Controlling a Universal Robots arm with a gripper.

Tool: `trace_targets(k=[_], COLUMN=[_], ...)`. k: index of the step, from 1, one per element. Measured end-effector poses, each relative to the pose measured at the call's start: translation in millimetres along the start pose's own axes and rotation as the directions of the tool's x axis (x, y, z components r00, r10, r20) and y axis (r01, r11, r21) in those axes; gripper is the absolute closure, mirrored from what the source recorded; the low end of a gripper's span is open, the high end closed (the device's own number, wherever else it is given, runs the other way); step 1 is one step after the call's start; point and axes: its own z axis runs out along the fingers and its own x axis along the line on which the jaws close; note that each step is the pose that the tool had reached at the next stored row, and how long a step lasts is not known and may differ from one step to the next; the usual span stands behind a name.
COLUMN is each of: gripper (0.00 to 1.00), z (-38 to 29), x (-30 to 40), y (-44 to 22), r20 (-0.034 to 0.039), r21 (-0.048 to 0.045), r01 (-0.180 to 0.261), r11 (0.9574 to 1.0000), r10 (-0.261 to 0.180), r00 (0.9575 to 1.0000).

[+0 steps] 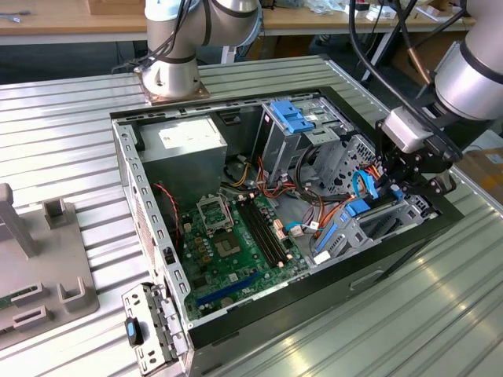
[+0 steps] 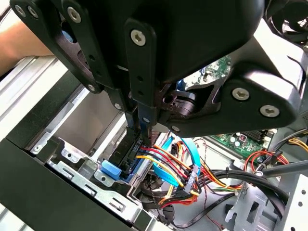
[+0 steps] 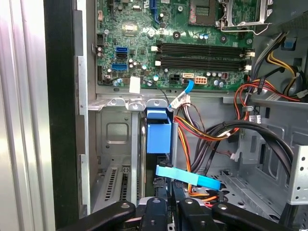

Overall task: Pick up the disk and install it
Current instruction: 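Insert the first disk wire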

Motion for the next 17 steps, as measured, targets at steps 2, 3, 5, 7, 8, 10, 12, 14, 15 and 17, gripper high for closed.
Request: trace_targets(k=[2, 3, 5, 7, 8, 10, 12, 14, 15, 17], gripper=[0.83, 0.83, 0.83, 0.83, 0.83, 0.83, 0.83, 0.83, 0.83, 0.83], z=[0.8, 0.9, 0.9, 1.1, 1.1, 1.4, 1.9, 2.2, 2.4, 4.1], x=[0.1, 0.1, 0.1, 0.1, 0.2, 1.0, 1.7, 2.8, 2.8, 3.1], y=[0.1, 0.1, 0.1, 0.5, 0.5, 0.6, 0.7, 0.7, 0.7, 0.9], r20=[-0.0003, -0.0002, -0.0002, -0.0002, -0.0003, -0.0001, -0.0002, -0.0009, -0.0010, -0.0010], r21=[0.0004, 0.0004, 0.0004, 0.0004, 0.0004, 0.0004, 0.0005, 0.0008, 0.0008, 0.0009], r01=[-0.004, -0.004, -0.004, -0.004, -0.004, -0.004, -0.004, -0.008, -0.009, -0.009], r11=[1.0000, 1.0000, 1.0000, 1.0000, 1.0000, 1.0000, 1.0000, 1.0000, 1.0000, 1.0000], r10=[0.004, 0.004, 0.004, 0.004, 0.004, 0.004, 0.004, 0.008, 0.009, 0.009], r00=[1.0000, 1.0000, 1.0000, 1.0000, 1.0000, 1.0000, 1.0000, 1.0000, 1.0000, 1.0000])
